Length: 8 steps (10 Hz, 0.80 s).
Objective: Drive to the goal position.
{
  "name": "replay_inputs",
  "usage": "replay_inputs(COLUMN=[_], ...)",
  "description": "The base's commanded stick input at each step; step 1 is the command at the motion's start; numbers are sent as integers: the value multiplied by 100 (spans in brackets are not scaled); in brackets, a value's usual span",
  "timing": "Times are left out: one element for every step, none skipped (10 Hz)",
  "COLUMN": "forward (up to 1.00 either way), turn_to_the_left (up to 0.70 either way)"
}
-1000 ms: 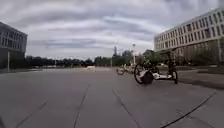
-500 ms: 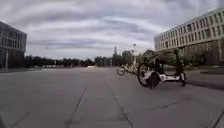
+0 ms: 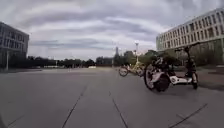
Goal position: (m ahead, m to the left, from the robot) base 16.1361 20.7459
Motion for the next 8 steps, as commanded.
replay_inputs(forward=[85, 85, 85, 85, 85, 85, 85, 85], turn_to_the_left=[0, 0, 0, 0, 0, 0, 0, 0])
